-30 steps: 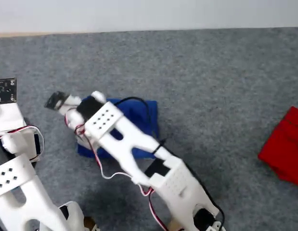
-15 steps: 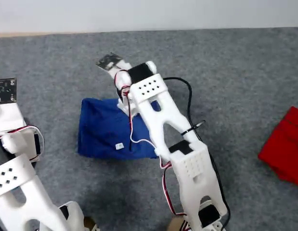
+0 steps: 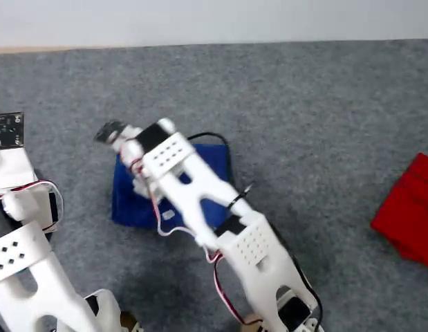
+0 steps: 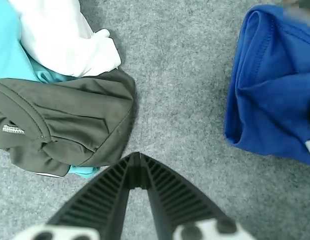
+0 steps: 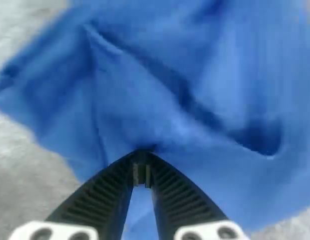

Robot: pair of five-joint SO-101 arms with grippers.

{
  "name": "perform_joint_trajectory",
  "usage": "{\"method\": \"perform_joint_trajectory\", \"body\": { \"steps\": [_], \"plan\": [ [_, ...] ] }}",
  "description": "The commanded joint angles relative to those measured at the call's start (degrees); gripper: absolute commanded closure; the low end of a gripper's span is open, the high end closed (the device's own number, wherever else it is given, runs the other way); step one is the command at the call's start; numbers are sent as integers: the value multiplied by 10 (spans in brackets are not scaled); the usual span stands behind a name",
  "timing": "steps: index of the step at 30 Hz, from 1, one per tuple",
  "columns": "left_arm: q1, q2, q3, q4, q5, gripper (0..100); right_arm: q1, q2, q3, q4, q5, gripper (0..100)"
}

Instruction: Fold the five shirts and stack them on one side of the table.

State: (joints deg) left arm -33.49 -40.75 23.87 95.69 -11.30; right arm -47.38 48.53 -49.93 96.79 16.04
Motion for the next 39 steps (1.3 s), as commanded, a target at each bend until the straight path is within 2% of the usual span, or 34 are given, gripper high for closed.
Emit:
{"method": "perform_joint_trajectory", "body": {
  "steps": [1, 5, 12, 18, 22, 30, 36, 39],
  "plan": [
    [-1, -12, -2, -11, 2, 998, -40, -18, -30, 23, 1, 989],
    [-1, -11, -2, -11, 2, 998, -56, -50, -33, 52, 1, 989],
    [-1, -11, -2, -11, 2, 998, 0, -134, -34, 52, 5, 989],
    [-1, -12, -2, -11, 2, 998, 70, -91, -33, 18, 40, 989],
    [-1, -11, -2, -11, 2, 998, 83, -31, -33, -24, 40, 989],
    [-1, -10, -2, -11, 2, 998, 2, 5, -35, -25, 38, 989],
    [-1, -10, -2, -11, 2, 998, -65, -17, -53, 15, 38, 989],
    [-1, -10, -2, -11, 2, 998, -75, -36, -77, 44, 38, 989]
  ]
}}
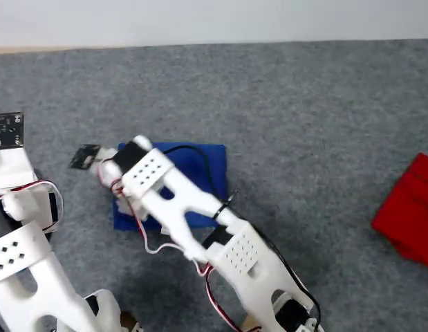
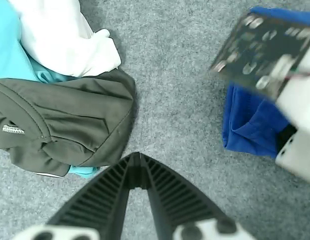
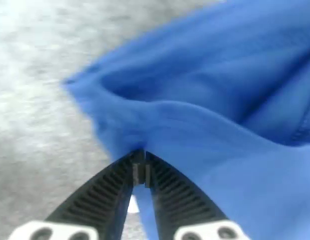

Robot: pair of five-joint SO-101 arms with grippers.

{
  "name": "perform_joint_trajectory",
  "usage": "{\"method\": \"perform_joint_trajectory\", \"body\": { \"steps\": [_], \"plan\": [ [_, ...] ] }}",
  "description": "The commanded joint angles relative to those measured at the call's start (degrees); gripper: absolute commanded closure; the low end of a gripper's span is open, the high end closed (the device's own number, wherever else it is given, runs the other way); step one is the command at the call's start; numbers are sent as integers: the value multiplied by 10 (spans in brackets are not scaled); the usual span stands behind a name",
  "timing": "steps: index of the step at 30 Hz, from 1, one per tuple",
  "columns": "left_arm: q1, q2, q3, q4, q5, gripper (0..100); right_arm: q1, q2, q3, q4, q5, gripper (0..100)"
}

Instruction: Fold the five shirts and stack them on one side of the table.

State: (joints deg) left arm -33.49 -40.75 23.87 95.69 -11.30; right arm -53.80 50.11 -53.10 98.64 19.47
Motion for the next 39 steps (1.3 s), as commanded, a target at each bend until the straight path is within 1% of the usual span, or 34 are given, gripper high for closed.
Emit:
{"method": "perform_joint_trajectory", "body": {
  "steps": [1, 8, 11, 14, 19, 24, 27, 31, 35, 39],
  "plan": [
    [-1, -10, -2, -11, 2, 998, -11, -58, -55, 34, 4, 989],
    [-1, -10, -2, -11, 2, 998, 55, -114, -71, 33, 9, 989],
    [-1, -10, -2, -11, 2, 998, 86, -95, -70, 33, 27, 989],
    [0, -10, -2, -11, 2, 998, 97, -58, -73, 30, 36, 989],
    [0, -10, -2, -11, 2, 998, 82, 7, -73, -5, 33, 989],
    [0, -10, -2, -11, 2, 998, 18, 45, -73, -6, 32, 989],
    [0, -10, -2, -11, 2, 998, -19, 43, -73, -1, 32, 989],
    [0, -10, -2, -11, 2, 998, -47, 7, -73, 4, 32, 989],
    [0, -10, -2, -11, 2, 998, -39, -47, -73, 29, 35, 989],
    [0, -10, -2, -11, 2, 998, 19, -95, -73, 29, 37, 989]
  ]
}}
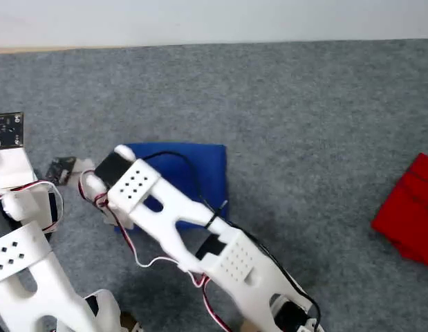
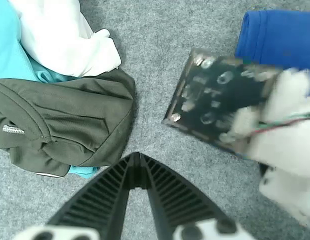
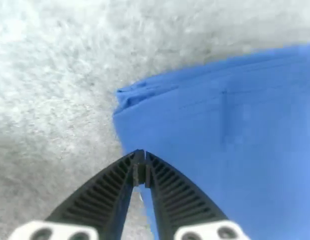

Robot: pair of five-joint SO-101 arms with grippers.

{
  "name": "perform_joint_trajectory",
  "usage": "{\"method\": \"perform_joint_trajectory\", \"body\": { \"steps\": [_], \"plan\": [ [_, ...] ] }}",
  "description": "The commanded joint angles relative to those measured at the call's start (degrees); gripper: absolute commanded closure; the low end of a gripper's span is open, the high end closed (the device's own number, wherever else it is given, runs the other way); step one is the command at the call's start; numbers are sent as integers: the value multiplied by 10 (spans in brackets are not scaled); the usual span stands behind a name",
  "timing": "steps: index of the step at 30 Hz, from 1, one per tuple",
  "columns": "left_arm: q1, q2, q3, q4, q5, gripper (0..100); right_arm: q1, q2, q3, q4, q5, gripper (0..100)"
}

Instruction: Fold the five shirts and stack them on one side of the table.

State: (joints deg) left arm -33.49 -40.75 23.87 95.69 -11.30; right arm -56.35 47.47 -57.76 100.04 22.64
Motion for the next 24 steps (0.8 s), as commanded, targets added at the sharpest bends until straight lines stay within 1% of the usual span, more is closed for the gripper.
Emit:
{"method": "perform_joint_trajectory", "body": {
  "steps": [1, 5, 9, 16, 24],
  "plan": [
    [0, -10, -2, -11, 2, 998, 60, -76, -25, 7, 5, 989],
    [0, -10, -2, -11, 2, 998, 129, -63, -24, -28, 5, 989],
    [0, -10, -2, -11, 2, 998, 178, -15, -25, -57, 5, 989],
    [0, -10, -2, -11, 2, 998, 247, 59, -26, -53, 4, 989],
    [0, -10, -2, -11, 2, 998, 329, 109, -26, -53, 5, 989]
  ]
}}
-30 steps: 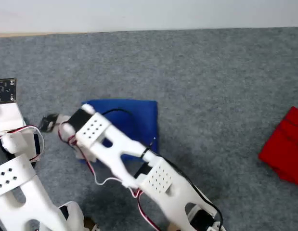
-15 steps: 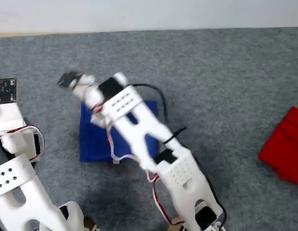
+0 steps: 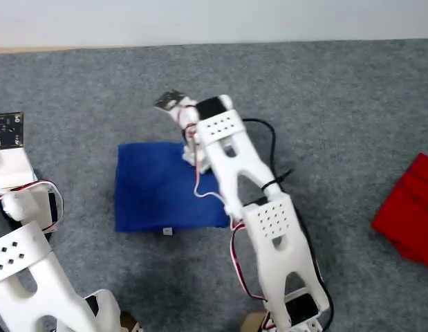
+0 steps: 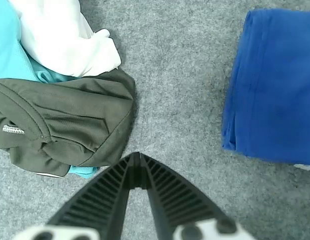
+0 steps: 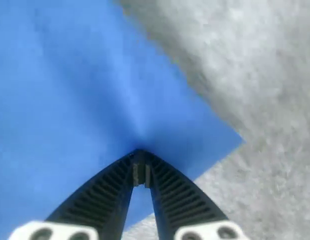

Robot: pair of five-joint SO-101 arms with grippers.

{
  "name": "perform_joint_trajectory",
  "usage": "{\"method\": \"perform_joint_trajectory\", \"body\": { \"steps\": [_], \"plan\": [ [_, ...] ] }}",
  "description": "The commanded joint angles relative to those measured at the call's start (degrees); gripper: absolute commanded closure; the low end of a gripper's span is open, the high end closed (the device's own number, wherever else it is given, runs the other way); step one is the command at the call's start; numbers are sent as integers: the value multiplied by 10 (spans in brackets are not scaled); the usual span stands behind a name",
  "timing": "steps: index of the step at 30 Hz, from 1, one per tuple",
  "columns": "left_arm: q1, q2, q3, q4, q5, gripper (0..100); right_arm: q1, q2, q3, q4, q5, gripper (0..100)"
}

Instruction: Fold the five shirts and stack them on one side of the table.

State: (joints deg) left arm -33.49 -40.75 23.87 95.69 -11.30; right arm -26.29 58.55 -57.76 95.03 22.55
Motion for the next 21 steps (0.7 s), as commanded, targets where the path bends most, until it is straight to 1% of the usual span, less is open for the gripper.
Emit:
{"method": "perform_joint_trajectory", "body": {
  "steps": [1, 4, 7, 14, 21],
  "plan": [
    [1, -10, -2, -11, 2, 998, 36, 3, -26, -4, 6, 989],
    [2, -10, -2, -11, 2, 998, 49, 10, -26, -7, 6, 989],
    [2, -10, -2, -11, 2, 998, 46, 0, -32, 2, 6, 989],
    [2, -10, -1, -11, 2, 998, -1, -51, -86, 73, 4, 989],
    [2, -11, -1, -11, 2, 998, -15, -145, -90, 78, 3, 990]
  ]
}}
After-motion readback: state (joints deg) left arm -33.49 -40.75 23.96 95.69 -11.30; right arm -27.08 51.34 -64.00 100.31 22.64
